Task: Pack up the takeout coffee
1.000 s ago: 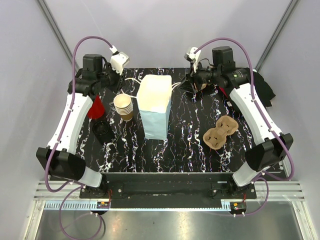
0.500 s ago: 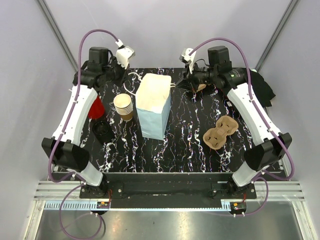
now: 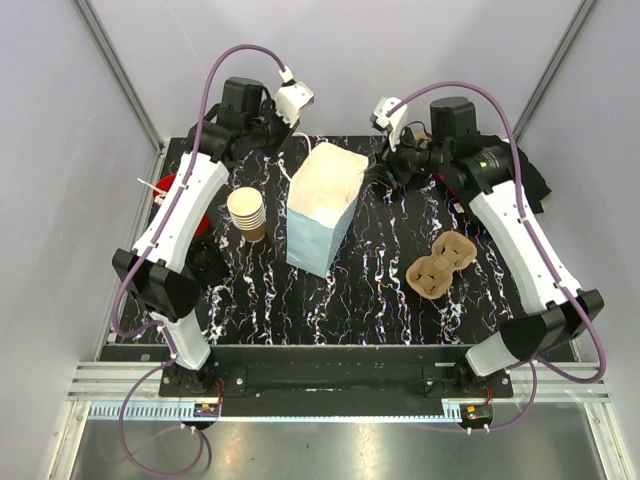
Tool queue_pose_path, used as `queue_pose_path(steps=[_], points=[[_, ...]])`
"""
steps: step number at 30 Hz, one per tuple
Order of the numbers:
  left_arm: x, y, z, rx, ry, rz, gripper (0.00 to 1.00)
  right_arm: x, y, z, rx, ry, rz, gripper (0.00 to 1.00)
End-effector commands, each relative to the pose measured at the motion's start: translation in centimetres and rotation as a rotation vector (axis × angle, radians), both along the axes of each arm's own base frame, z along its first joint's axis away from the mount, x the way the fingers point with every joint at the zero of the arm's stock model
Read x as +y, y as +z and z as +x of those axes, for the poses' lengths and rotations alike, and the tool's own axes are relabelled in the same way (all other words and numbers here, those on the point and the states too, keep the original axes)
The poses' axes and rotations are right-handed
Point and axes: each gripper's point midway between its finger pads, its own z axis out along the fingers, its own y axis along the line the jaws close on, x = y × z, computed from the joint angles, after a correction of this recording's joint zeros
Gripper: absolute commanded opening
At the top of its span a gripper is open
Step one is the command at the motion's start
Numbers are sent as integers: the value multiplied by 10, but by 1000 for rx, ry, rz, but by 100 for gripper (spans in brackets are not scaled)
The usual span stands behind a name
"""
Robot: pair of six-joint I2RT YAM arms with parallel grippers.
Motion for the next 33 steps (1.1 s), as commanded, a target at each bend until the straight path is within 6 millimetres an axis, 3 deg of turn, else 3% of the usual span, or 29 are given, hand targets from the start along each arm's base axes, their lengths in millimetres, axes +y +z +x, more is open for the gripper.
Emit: queue_pose_path(steps=[1,7,11,12,15,18,19,23,26,27,29,33], points=[[4,23,21,-93,54,23,0,-24,24,2,-106,-125,-20,47],[4,24,38,-127,85,41,0,-59,19,0,-120,-261,-62,61],[-2,23,45,-142,86,50,0,-89,-13,-4,-78,-338,-133,77],[-3,23,46,-145,85,52,0,-98,-15,-8,-76,-358,-139,86],[-10,24,48,-154,77,49,0,-111,-33,-16,-49,-394,-173,93],[-15,25,51,-169,76,47,0,-124,-67,-20,8,-427,-249,93],[-17,26,50,-172,76,43,1,-131,-89,-22,47,-444,-289,93],[-18,29,55,-181,88,41,3,-151,-143,-26,162,-473,-365,90],[-18,28,54,-183,91,43,16,-167,-174,-26,239,-497,-392,89],[-17,28,53,-182,93,46,29,-172,-184,-26,264,-499,-407,89],[-15,31,51,-186,95,47,31,-182,-200,-30,298,-497,-439,89],[-11,29,45,-182,105,50,52,-191,-228,-40,338,-462,-514,89]])
